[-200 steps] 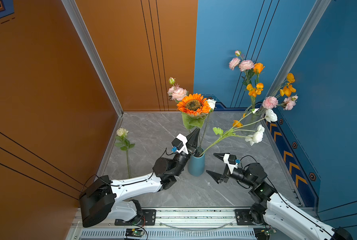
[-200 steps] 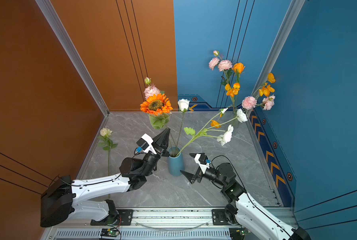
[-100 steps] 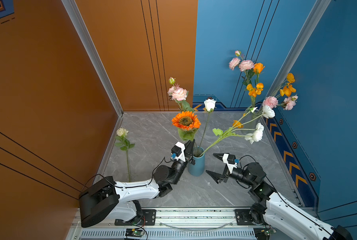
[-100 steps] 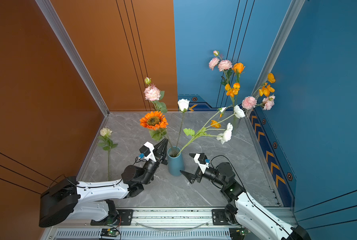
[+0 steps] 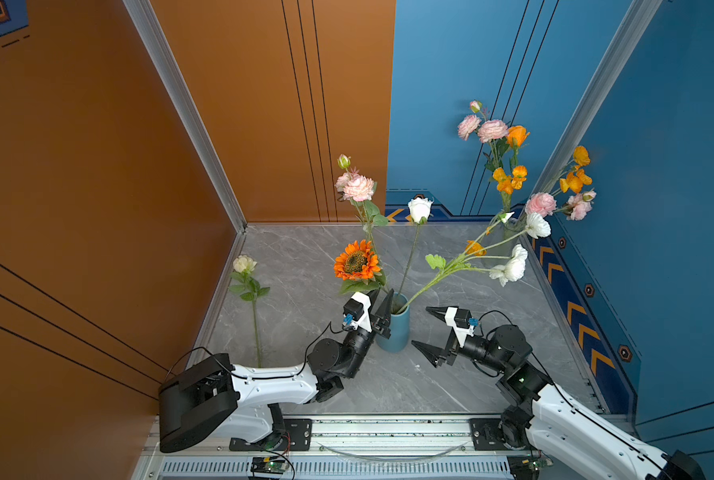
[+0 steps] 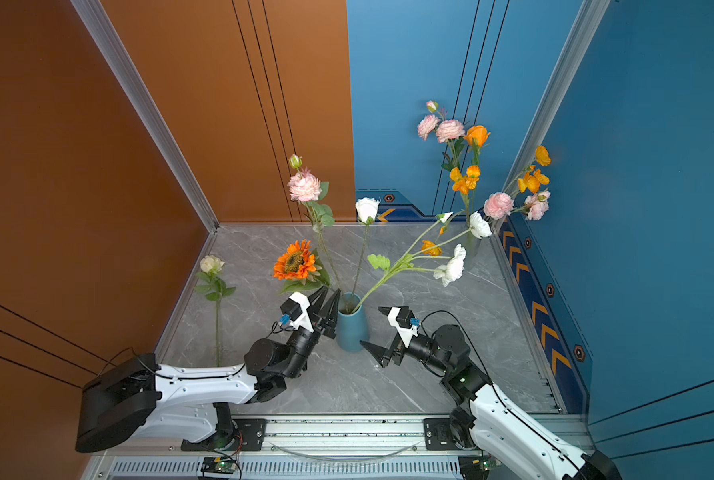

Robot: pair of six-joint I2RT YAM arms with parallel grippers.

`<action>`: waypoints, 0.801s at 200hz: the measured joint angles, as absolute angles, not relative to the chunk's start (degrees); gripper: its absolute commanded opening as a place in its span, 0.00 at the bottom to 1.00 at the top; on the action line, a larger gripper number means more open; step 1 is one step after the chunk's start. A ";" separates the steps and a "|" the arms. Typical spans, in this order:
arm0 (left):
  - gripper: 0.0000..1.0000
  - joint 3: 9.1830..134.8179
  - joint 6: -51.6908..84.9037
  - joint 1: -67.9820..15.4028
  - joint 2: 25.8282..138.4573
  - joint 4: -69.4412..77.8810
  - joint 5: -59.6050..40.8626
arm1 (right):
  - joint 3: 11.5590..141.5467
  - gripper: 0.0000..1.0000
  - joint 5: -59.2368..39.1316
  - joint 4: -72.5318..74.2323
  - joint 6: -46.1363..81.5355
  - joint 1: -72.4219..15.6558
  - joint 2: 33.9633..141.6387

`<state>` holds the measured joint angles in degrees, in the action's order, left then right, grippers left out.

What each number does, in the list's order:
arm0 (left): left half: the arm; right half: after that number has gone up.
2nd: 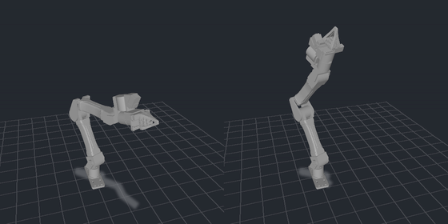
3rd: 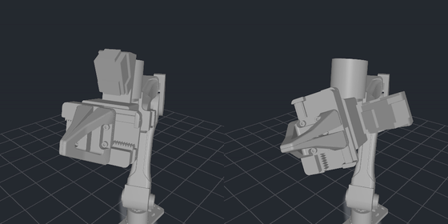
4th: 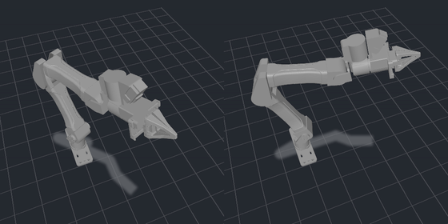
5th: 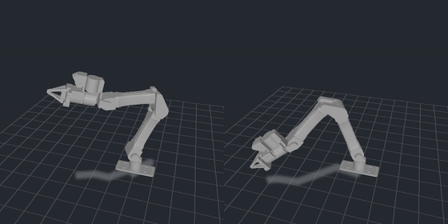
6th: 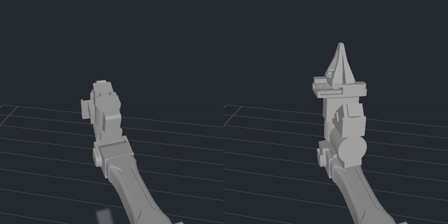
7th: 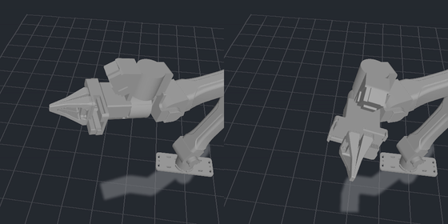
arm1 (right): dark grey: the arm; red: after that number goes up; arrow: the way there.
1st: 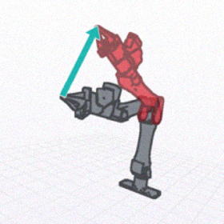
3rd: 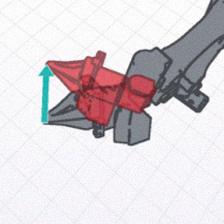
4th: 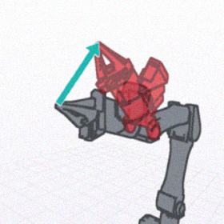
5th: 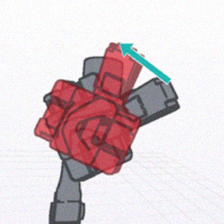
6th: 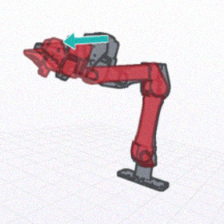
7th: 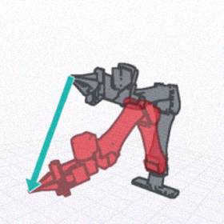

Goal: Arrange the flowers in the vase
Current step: 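Open the left gripper and draw it back from the vase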

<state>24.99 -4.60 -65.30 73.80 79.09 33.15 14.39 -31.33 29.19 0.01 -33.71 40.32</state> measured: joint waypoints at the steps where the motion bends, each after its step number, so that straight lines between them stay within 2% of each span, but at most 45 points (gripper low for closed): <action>1: 0.44 24.91 -4.67 -65.41 73.73 79.07 33.21 | 14.39 1.00 -31.33 29.19 0.01 -33.71 40.29; 45: 0.57 18.59 -4.08 -67.53 67.26 77.12 39.11 | 14.39 1.00 -31.46 29.67 0.01 -33.71 40.88; 87: 0.73 17.61 -2.07 -67.57 56.95 65.71 40.62 | 14.39 1.00 -31.46 30.17 0.01 -33.71 40.93; 110: 0.84 17.63 -0.23 -67.55 51.62 56.51 40.16 | 14.39 1.00 -31.46 30.63 0.01 -33.71 41.17; 112: 0.89 17.63 -0.03 -67.51 51.20 55.77 40.12 | 14.39 1.00 -31.46 30.63 0.01 -33.71 41.19; 122: 1.00 17.63 0.73 -67.33 49.06 51.00 39.77 | 14.39 1.00 -31.46 30.63 0.01 -33.71 41.30; 160: 0.98 17.80 5.96 -66.02 42.37 33.01 38.24 | 14.39 1.00 -31.46 30.63 0.01 -33.71 41.32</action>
